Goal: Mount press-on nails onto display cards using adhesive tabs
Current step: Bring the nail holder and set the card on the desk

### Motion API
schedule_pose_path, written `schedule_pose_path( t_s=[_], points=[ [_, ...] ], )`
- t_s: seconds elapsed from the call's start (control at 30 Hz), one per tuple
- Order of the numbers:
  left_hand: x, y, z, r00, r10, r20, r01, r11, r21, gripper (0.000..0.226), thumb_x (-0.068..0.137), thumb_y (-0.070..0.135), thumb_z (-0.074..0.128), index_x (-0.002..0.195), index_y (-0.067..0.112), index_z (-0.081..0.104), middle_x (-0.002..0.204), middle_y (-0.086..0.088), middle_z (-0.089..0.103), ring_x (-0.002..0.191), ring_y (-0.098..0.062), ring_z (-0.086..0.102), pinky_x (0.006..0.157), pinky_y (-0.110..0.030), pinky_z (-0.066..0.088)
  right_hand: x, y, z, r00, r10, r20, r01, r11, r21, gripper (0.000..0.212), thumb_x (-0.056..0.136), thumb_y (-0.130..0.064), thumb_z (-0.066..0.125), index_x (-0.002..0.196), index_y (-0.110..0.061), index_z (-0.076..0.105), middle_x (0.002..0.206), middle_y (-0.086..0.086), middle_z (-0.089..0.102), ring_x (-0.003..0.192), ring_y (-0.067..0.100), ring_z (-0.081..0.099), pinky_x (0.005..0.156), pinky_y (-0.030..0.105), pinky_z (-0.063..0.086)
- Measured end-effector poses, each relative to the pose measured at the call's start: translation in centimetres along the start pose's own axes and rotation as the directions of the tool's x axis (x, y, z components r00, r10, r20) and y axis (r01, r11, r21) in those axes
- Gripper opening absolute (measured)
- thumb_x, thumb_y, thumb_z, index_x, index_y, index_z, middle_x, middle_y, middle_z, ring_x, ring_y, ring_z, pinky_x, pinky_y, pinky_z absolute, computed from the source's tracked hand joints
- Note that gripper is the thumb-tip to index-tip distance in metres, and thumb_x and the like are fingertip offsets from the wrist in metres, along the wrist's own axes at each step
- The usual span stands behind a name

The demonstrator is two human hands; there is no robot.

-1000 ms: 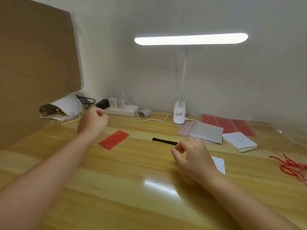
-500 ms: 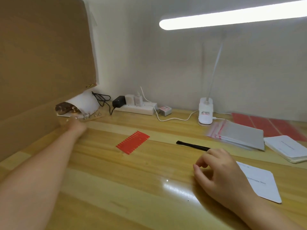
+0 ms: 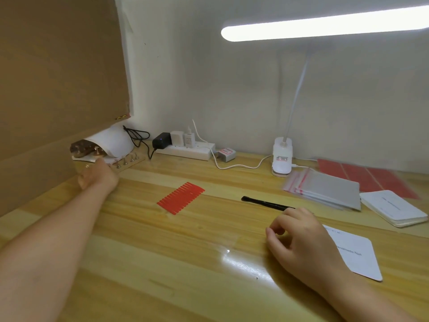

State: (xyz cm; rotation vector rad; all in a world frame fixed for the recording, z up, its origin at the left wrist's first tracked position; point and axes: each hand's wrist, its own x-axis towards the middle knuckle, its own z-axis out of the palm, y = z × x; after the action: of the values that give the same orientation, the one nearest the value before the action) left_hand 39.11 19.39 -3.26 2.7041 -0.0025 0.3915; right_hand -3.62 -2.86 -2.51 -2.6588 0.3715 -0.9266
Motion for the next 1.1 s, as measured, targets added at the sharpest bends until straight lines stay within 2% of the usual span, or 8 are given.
schedule_pose_path(
  t_s=[0.13, 0.4, 0.6, 0.7, 0.83, 0.93, 1.0, 1.1],
  points=[
    [-0.8, 0.0, -0.5, 1.0, 0.017, -0.002, -0.017, 0.99, -0.142, 0.032, 0.093, 0.014, 0.054, 0.123, 0.005, 0.048, 0.114, -0.022, 0.061, 0.102, -0.043, 0.058, 0.076, -0.044, 0.047, 0.0, 0.3, 0.2, 1.0, -0.002, -0.016, 0.002, 1.0, 0.011, 0.026, 0.077, -0.01, 0.076, 0.06, -0.015, 0.057, 0.062, -0.008, 0.05, 0.066, 0.015, 0.045, 0.058, 0.028, 0.041],
    [-9.1, 3.8, -3.4, 0.965, 0.263, -0.003, -0.206, 0.747, -0.632, 0.065, 0.09, 0.021, 0.067, 0.146, 0.008, 0.035, 0.133, -0.01, 0.058, 0.119, -0.025, 0.055, 0.096, -0.037, 0.042, 0.0, 0.5, 0.3, 0.995, 0.046, -0.087, -0.042, 0.998, 0.045, 0.022, 0.078, -0.008, 0.072, 0.061, -0.011, 0.058, 0.063, -0.002, 0.054, 0.068, 0.02, 0.048, 0.064, 0.031, 0.042],
    [-19.5, 10.6, -7.1, 0.846, 0.533, 0.011, -0.347, 0.566, -0.748, 0.069, 0.091, 0.017, 0.066, 0.149, 0.016, 0.031, 0.12, 0.014, 0.059, 0.11, -0.006, 0.056, 0.087, -0.023, 0.043, 0.4, 1.0, -2.1, 0.972, 0.213, -0.1, -0.183, 0.951, 0.25, 0.019, 0.091, -0.019, 0.063, 0.073, -0.012, 0.064, 0.07, -0.003, 0.059, 0.073, 0.013, 0.053, 0.068, 0.023, 0.037],
    [-23.8, 14.4, -7.7, 0.769, 0.638, 0.043, -0.339, 0.465, -0.818, 0.068, 0.091, 0.011, 0.064, 0.15, 0.014, 0.029, 0.116, 0.011, 0.065, 0.108, -0.007, 0.061, 0.091, -0.03, 0.049, 1.1, 2.1, -4.7, 0.913, 0.407, -0.014, -0.348, 0.8, 0.489, 0.021, 0.095, -0.042, 0.054, 0.104, -0.025, 0.062, 0.084, -0.003, 0.066, 0.082, 0.007, 0.061, 0.069, 0.019, 0.046],
    [-28.6, 18.3, -7.0, 0.693, 0.717, 0.079, -0.3, 0.386, -0.872, 0.068, 0.091, 0.008, 0.063, 0.15, 0.011, 0.029, 0.119, 0.002, 0.066, 0.111, -0.006, 0.06, 0.098, -0.026, 0.047, 0.1, 5.2, -7.4, 0.883, 0.47, 0.019, -0.396, 0.722, 0.568, 0.063, 0.082, -0.058, 0.057, 0.138, -0.036, 0.04, 0.104, -0.006, 0.064, 0.1, 0.008, 0.062, 0.085, 0.026, 0.049],
    [-31.4, 19.9, -5.9, 0.655, 0.752, 0.077, -0.299, 0.351, -0.887, 0.065, 0.091, 0.007, 0.064, 0.148, 0.011, 0.032, 0.112, 0.005, 0.068, 0.106, -0.003, 0.062, 0.097, -0.024, 0.047, -2.1, 7.3, -8.6, 0.895, 0.445, -0.035, -0.357, 0.76, 0.544, 0.071, 0.075, -0.058, 0.063, 0.139, -0.037, 0.042, 0.11, -0.015, 0.063, 0.098, -0.005, 0.06, 0.079, 0.013, 0.048],
    [-33.2, 20.4, -5.0, 0.622, 0.78, 0.062, -0.326, 0.33, -0.886, 0.064, 0.091, 0.007, 0.064, 0.147, 0.013, 0.035, 0.105, 0.011, 0.067, 0.099, 0.007, 0.06, 0.087, -0.01, 0.046, -3.4, 8.3, -8.8, 0.893, 0.441, -0.091, -0.333, 0.782, 0.527, 0.063, 0.077, -0.051, 0.066, 0.135, -0.033, 0.049, 0.108, -0.016, 0.065, 0.098, -0.007, 0.06, 0.081, 0.013, 0.05],
    [-34.9, 20.3, -3.6, 0.602, 0.798, 0.041, -0.375, 0.327, -0.867, 0.063, 0.091, 0.009, 0.063, 0.147, 0.015, 0.036, 0.105, 0.013, 0.064, 0.099, 0.008, 0.059, 0.089, -0.01, 0.045, -4.3, 9.1, -8.6, 0.86, 0.484, -0.159, -0.339, 0.777, 0.53, 0.049, 0.081, -0.038, 0.071, 0.127, -0.027, 0.058, 0.101, -0.015, 0.067, 0.095, -0.007, 0.061, 0.081, 0.012, 0.049]
  ],
)
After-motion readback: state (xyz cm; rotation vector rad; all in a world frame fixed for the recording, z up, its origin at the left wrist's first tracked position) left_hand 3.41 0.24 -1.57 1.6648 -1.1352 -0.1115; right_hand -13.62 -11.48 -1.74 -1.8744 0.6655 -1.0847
